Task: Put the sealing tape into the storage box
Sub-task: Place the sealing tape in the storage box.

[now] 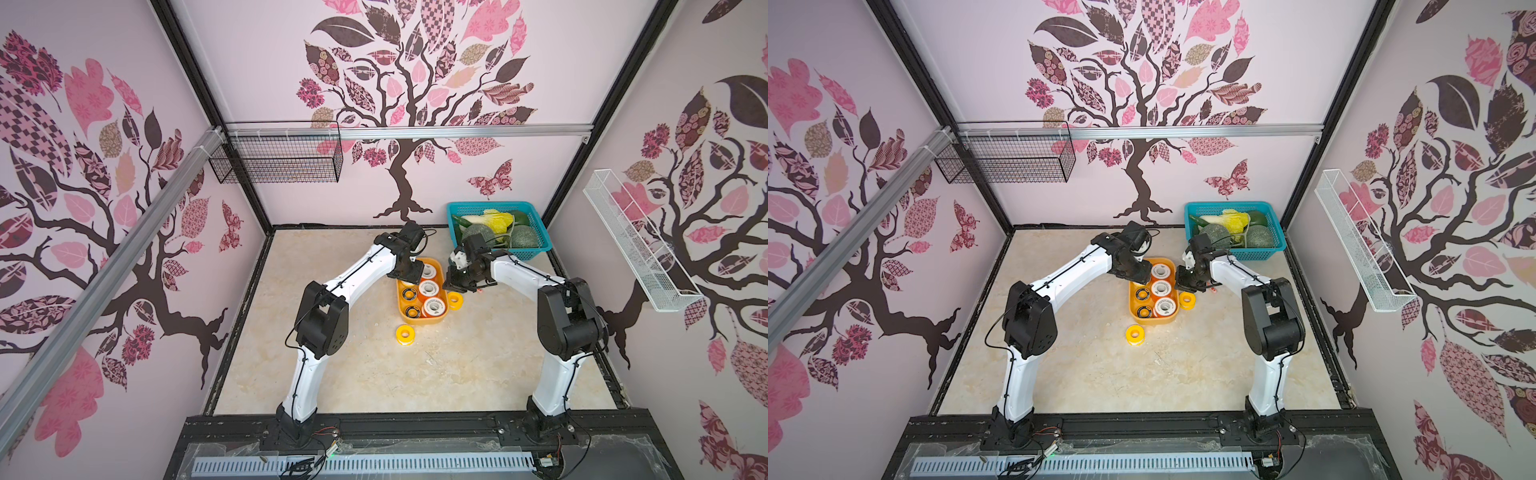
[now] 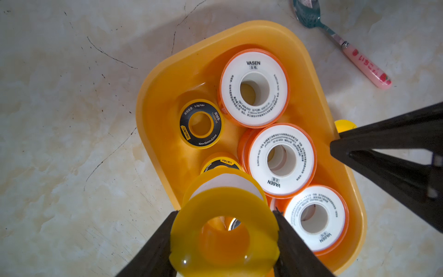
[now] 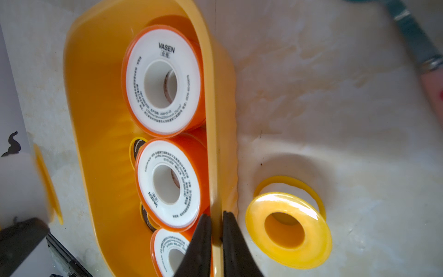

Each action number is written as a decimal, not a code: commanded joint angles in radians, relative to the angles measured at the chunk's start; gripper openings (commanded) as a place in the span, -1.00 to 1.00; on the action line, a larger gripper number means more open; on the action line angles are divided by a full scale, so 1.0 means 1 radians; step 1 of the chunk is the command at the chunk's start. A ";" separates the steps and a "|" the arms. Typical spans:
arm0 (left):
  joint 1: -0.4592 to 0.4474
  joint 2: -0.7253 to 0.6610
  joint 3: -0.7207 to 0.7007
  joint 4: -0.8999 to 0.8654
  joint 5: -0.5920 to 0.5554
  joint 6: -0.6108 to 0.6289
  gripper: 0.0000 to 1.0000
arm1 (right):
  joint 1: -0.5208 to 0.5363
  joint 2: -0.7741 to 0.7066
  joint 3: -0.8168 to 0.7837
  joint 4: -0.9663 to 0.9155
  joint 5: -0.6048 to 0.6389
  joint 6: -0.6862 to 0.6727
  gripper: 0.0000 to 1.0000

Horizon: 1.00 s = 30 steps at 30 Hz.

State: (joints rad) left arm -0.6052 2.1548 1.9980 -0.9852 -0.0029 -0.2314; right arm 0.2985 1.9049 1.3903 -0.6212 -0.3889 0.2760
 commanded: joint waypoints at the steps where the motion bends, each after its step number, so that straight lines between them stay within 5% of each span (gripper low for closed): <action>1: 0.017 0.031 0.042 -0.018 -0.014 0.004 0.19 | 0.002 0.020 -0.006 0.009 -0.038 0.009 -0.72; 30: 0.038 0.235 0.258 -0.085 -0.059 0.003 0.20 | 0.002 0.020 -0.010 0.005 -0.055 0.013 -0.70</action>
State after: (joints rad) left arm -0.5701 2.3684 2.2288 -1.0527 -0.0483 -0.2333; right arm 0.2977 1.9049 1.3846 -0.6147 -0.4076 0.2882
